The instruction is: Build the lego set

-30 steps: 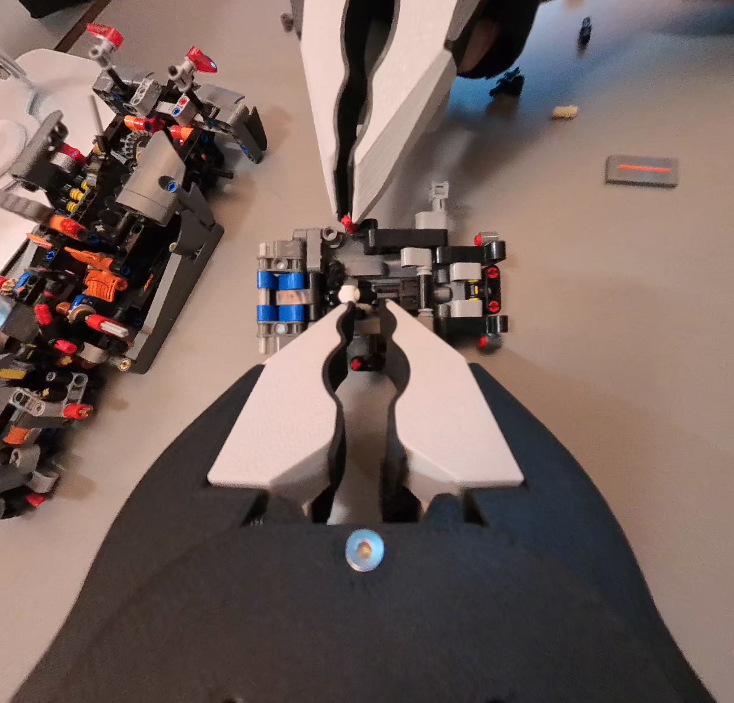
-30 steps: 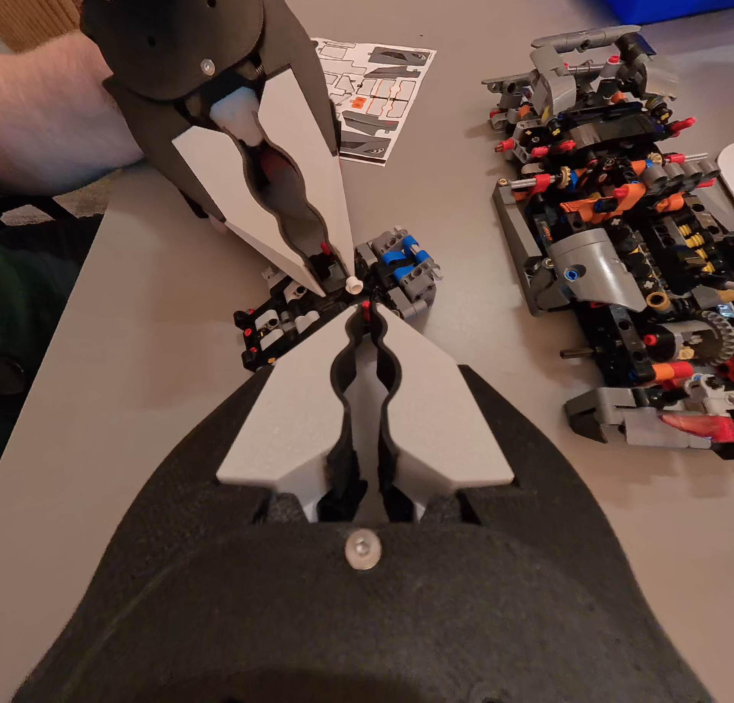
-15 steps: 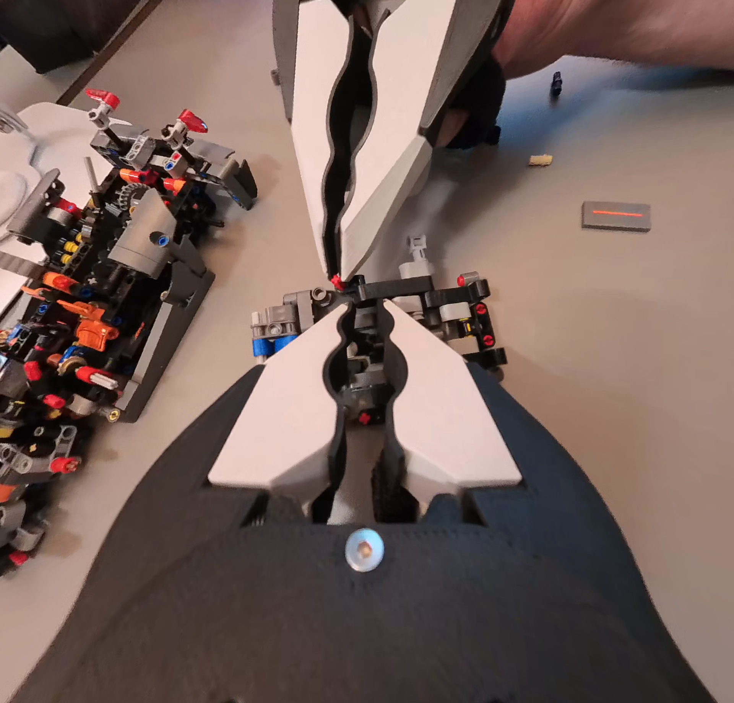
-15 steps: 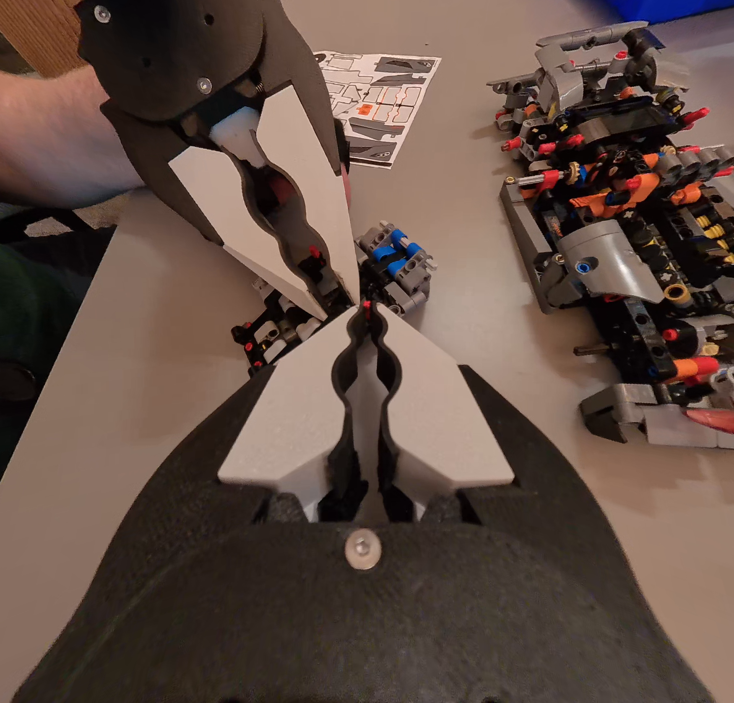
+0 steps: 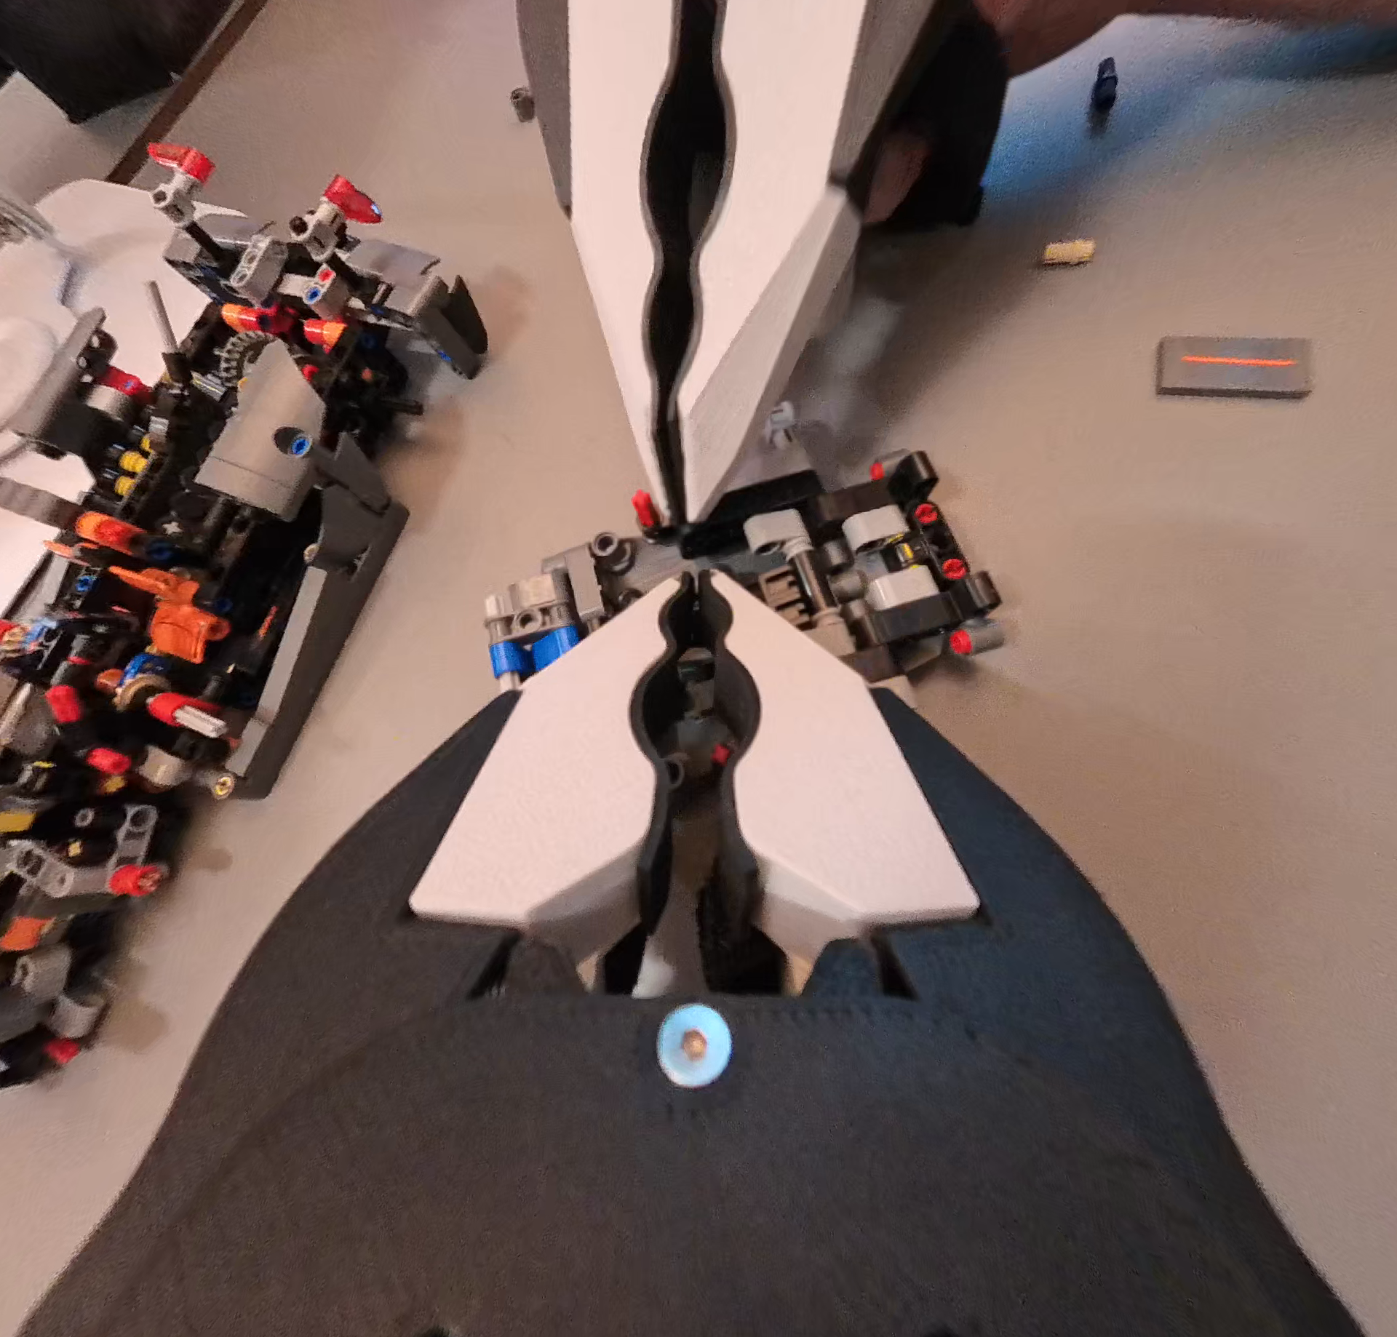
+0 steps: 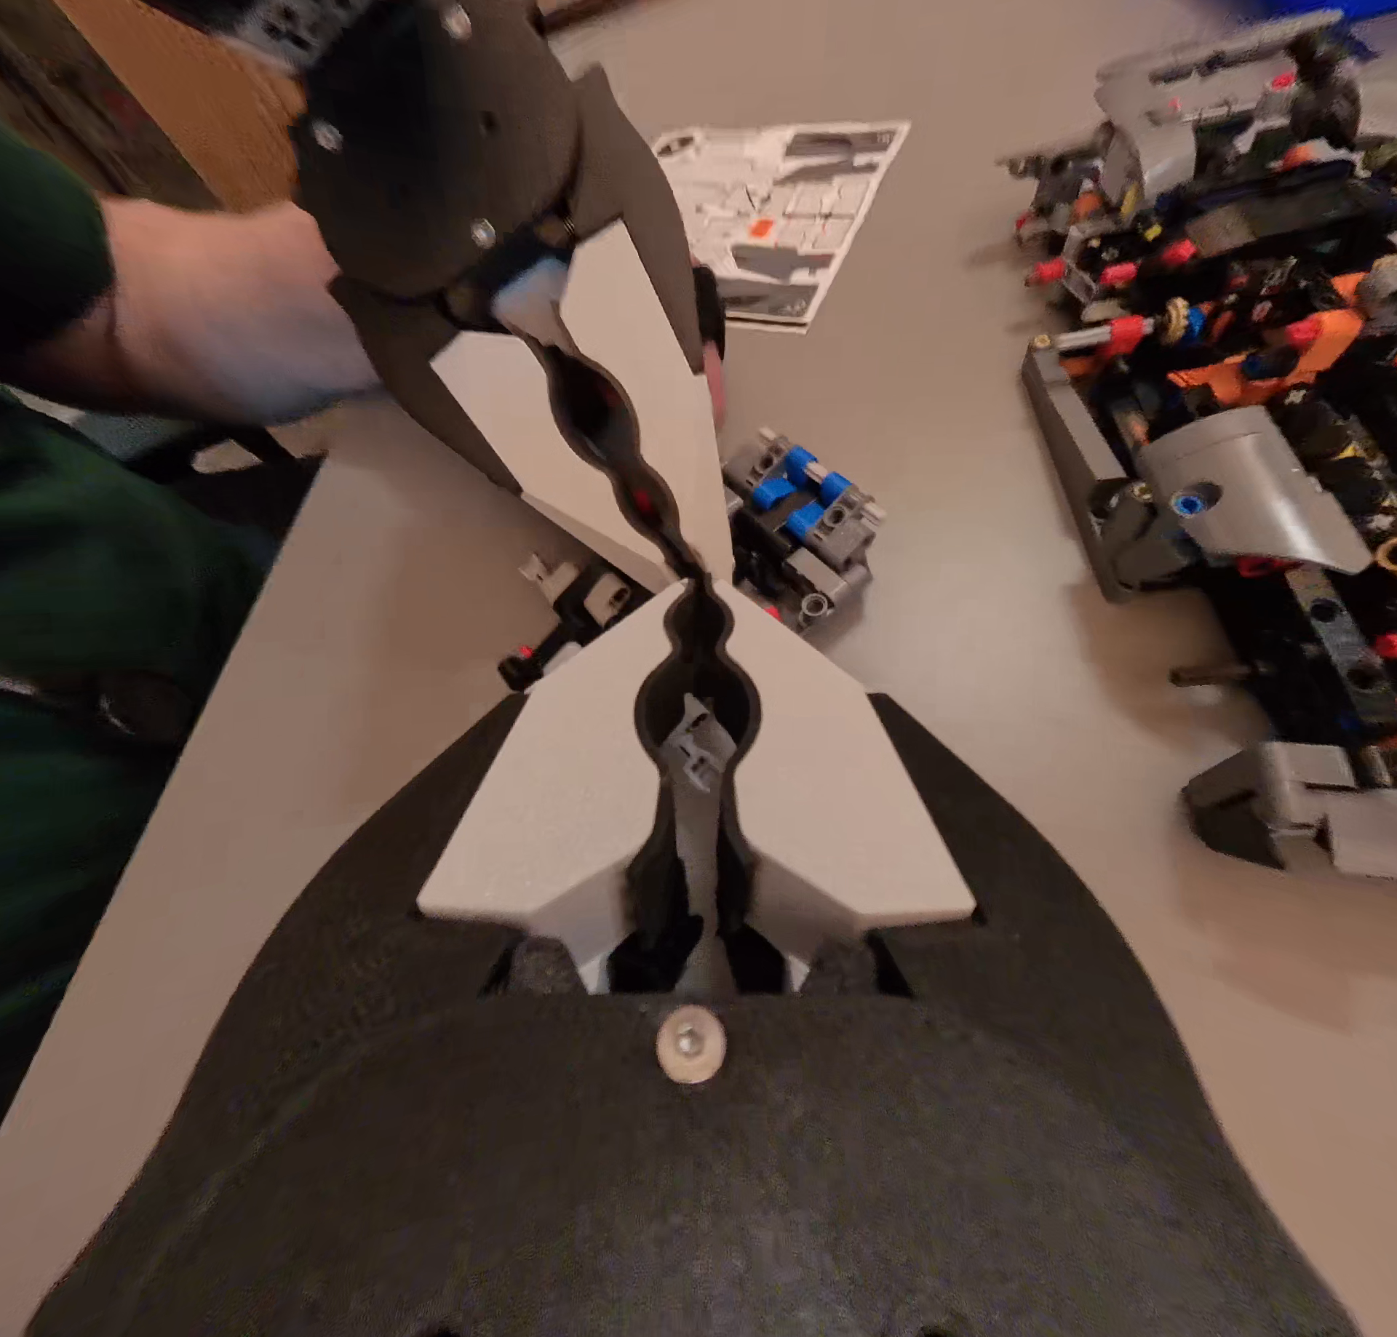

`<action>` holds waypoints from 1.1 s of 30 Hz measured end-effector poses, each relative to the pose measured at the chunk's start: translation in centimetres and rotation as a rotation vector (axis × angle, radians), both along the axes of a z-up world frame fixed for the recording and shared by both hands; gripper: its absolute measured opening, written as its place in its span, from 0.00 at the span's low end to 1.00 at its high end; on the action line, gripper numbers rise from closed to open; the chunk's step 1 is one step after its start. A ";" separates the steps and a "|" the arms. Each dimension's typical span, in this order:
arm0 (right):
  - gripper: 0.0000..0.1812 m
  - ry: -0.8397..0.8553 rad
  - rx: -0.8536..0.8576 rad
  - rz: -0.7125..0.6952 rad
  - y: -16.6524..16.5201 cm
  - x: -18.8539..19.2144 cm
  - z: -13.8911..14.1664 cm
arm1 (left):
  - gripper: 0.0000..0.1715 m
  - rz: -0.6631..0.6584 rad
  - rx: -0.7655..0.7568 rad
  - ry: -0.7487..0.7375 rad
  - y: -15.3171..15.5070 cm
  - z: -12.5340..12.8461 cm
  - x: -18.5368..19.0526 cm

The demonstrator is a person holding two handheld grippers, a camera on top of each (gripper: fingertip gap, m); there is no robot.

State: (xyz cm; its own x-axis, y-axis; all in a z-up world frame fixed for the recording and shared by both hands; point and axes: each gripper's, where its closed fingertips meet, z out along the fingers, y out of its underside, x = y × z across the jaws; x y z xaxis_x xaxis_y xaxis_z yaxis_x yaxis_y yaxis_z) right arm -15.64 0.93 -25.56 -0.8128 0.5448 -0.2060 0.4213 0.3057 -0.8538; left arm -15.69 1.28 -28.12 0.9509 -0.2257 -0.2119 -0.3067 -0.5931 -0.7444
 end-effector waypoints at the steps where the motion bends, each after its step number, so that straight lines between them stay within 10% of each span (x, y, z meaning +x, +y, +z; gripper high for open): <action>1: 0.00 0.008 -0.016 -0.003 0.2 0.0 0.4 | 0.00 -0.003 0.003 -0.025 0.0 0.0 0.1; 11: 0.16 -0.002 0.031 -0.023 0.9 -1.0 -0.1 | 0.02 -0.010 0.000 -0.022 -0.1 -0.1 0.0; 33: 0.00 0.092 0.119 0.021 0.5 -0.5 -0.9 | 0.00 0.032 0.019 0.018 0.1 -0.1 -0.3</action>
State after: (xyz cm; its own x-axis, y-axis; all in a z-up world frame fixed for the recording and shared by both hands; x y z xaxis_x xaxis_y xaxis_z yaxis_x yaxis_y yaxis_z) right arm -16.10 1.47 -26.49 -0.8367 0.5438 -0.0648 0.3352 0.4151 -0.8458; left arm -15.95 1.41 -28.22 0.9534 -0.1915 -0.2331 -0.3016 -0.5889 -0.7499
